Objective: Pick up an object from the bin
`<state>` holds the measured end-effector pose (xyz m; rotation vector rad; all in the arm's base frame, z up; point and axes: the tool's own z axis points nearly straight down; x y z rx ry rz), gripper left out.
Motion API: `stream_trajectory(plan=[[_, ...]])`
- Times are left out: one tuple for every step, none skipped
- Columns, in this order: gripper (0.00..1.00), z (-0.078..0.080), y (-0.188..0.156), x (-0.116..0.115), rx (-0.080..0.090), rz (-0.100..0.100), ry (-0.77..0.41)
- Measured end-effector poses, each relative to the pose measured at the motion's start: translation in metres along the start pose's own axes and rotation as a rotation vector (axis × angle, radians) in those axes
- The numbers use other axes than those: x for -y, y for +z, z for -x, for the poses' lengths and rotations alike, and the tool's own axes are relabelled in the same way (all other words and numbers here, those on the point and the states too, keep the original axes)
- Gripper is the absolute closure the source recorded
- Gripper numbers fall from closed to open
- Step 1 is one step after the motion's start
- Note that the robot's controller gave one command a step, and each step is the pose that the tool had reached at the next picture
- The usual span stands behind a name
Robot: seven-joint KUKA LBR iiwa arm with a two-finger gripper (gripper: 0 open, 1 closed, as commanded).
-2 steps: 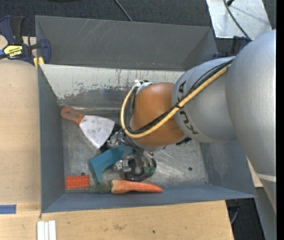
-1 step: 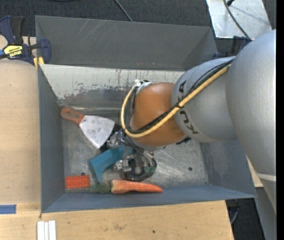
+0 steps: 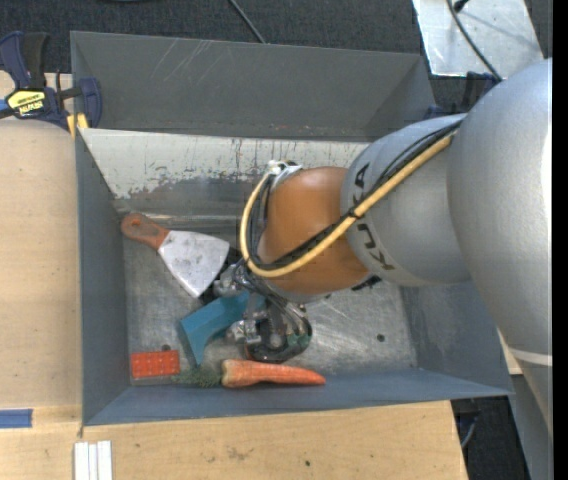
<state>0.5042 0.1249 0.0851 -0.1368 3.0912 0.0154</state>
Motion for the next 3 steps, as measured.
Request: stream_trajectory(plan=[[1.00,0.001,0.000,0.000,-0.006,0.004,0.056],[1.00,0.006,0.001,-0.005,-0.015,-0.002,0.056],[1.00,0.049,-0.161,-0.014,-0.052,-0.007,-0.063]])
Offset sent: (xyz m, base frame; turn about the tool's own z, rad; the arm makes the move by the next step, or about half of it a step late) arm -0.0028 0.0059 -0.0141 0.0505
